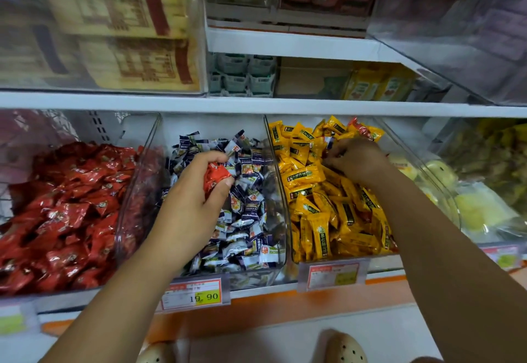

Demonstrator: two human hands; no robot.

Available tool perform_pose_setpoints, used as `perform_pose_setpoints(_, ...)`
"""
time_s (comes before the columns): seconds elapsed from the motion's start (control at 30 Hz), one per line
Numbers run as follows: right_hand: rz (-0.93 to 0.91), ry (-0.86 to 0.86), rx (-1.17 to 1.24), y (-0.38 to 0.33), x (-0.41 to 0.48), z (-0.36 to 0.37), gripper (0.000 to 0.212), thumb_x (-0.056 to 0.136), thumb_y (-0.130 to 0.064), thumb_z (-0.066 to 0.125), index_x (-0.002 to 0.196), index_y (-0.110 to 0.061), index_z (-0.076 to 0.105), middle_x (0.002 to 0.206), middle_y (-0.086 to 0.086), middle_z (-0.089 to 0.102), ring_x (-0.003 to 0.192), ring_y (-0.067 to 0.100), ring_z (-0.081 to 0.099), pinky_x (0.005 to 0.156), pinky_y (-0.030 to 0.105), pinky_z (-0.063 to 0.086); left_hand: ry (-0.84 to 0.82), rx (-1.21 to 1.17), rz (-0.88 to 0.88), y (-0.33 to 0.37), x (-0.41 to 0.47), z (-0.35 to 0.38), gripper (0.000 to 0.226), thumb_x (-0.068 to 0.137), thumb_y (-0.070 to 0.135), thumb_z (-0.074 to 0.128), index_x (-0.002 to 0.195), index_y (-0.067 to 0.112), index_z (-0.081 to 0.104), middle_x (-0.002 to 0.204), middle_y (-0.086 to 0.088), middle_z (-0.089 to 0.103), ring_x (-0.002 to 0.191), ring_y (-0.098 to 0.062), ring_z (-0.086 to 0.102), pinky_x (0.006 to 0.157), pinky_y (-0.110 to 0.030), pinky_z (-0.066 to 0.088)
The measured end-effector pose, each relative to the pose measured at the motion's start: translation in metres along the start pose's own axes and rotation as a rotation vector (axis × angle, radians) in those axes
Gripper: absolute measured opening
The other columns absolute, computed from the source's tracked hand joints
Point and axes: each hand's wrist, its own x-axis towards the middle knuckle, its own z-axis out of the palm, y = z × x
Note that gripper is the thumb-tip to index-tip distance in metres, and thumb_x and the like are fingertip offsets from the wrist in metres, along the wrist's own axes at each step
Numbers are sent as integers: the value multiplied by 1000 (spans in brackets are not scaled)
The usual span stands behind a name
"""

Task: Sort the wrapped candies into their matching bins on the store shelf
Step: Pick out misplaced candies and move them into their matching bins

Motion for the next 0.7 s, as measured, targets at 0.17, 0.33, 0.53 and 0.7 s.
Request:
perform_pose_setpoints(0.17,-20,-148,-135,-8,4,-11,30,91,-40,60,110,-20,71,117,4,64,108,22,57,92,35,50,-8,22,16,4,-4,2,28,96,32,50,121,43,42,94,11,51,57,5,52,51,-17,34)
perform_pose_setpoints(0.33,-65,-29,-257,-4,13,4,25,89,-37,57,104,-25,74,111,5,67,99,25,60,86,34,53,-7,32,17,7,-5,7,30,96,32,50,123,41,43,99,8,52,63,-4,49,53,-19,34)
perform_pose_setpoints(0.53,24,293,238,8,-18,-1,22,93,-41,56,94,-24,70,98,2,62,90,19,60,71,28,44,-7,26,41,7,-3,5,29,96,30,51,122,40,43,102,6,54,64,-5,49,54,-22,35)
perform_pose_setpoints(0.7,-127,143,615,-28,-71,-15,18,95,-36,56,96,-20,64,83,-8,58,71,4,51,58,15,40,56,34,25,3,-5,-12,29,96,29,51,123,39,45,93,6,52,56,-4,47,47,-15,33)
